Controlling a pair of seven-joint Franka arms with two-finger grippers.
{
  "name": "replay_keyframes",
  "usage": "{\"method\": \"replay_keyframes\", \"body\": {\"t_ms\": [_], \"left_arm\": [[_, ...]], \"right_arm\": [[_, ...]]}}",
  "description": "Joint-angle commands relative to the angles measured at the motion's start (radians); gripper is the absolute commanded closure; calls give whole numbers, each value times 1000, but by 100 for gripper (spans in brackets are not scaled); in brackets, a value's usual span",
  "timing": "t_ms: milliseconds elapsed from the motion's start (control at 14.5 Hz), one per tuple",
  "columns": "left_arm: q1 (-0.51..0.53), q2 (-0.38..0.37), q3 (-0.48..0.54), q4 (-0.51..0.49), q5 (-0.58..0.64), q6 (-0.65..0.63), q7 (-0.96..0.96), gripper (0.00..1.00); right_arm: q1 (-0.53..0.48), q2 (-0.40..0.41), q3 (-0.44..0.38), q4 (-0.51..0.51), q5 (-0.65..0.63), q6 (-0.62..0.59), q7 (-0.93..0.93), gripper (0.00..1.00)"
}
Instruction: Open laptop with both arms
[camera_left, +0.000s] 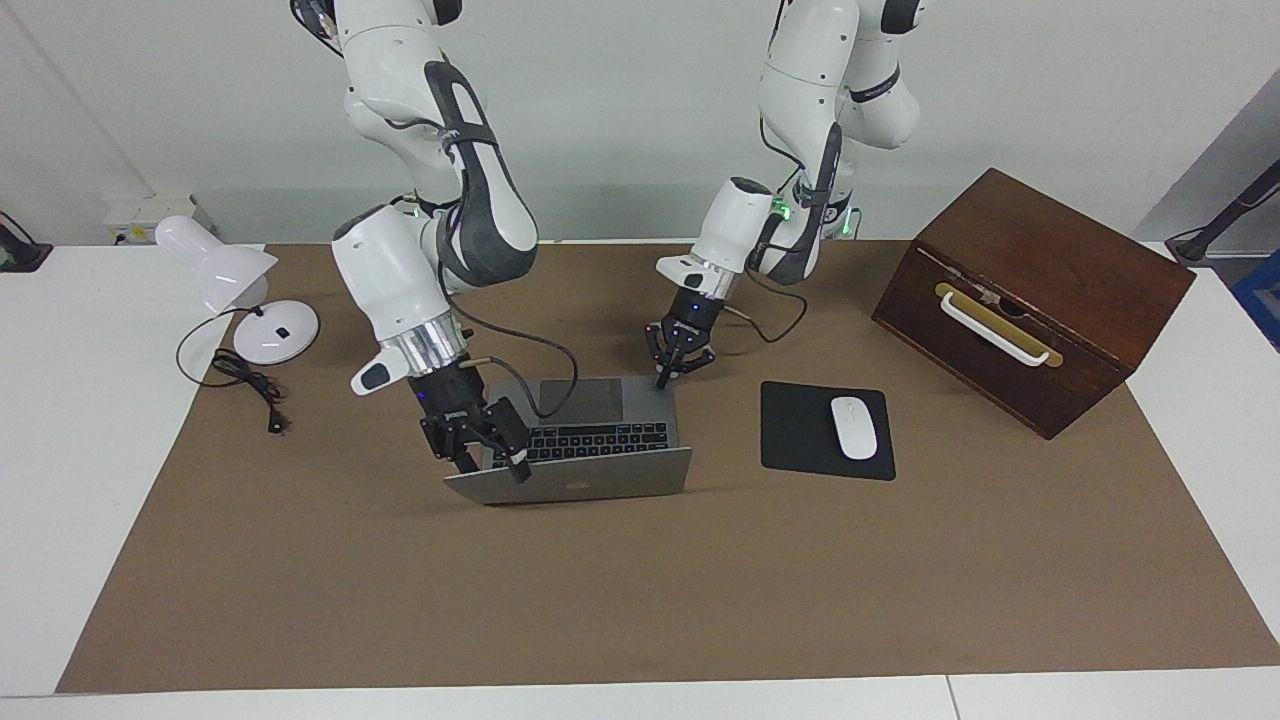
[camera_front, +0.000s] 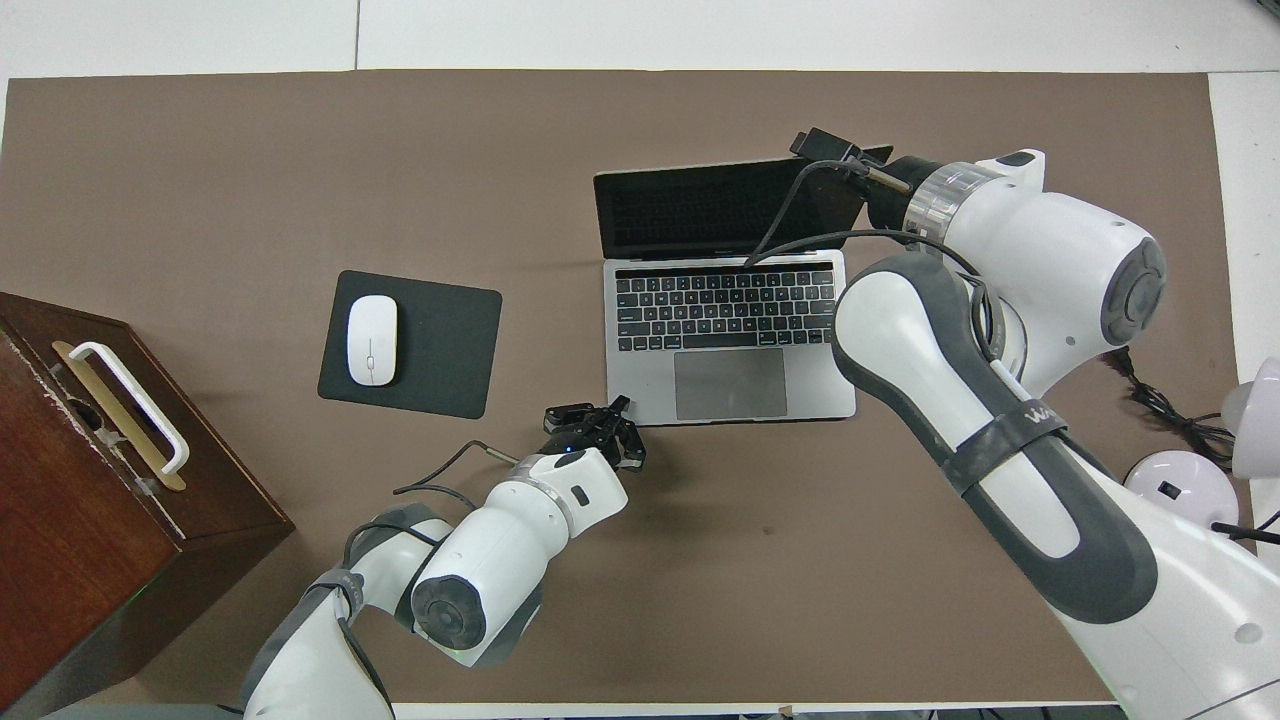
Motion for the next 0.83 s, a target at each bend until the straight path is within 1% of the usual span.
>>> {"method": "replay_keyframes", "body": {"t_ms": [0,138,206,344,413,619,756], "left_arm": [[20,44,1,15,15,6,-10,100],[20,44,1,13,14,6,-10,100],[20,44,1,13,14,6,-11,100],[20,44,1,13,14,6,-13,100],[20,44,1,13,14,6,-13,100],[20,44,1,12,14,6,-13,100],[20,44,1,12,14,6,-13,100]], "right_arm": [[-37,-2,-8,5,-43,-53,-15,0],[-29,-5,-40,40,-55,-136,23,0],[-25,-11,-51,50,-89,-161,59,0],[-24,-21,-53,54,-172,-170,141,0],[-24,-26,-53,60,-193,-181,164,0],[-28,-31,-56,90,-200,-233,174,0],[-34,-41,-59,108,-219,-288,177,0]]}}
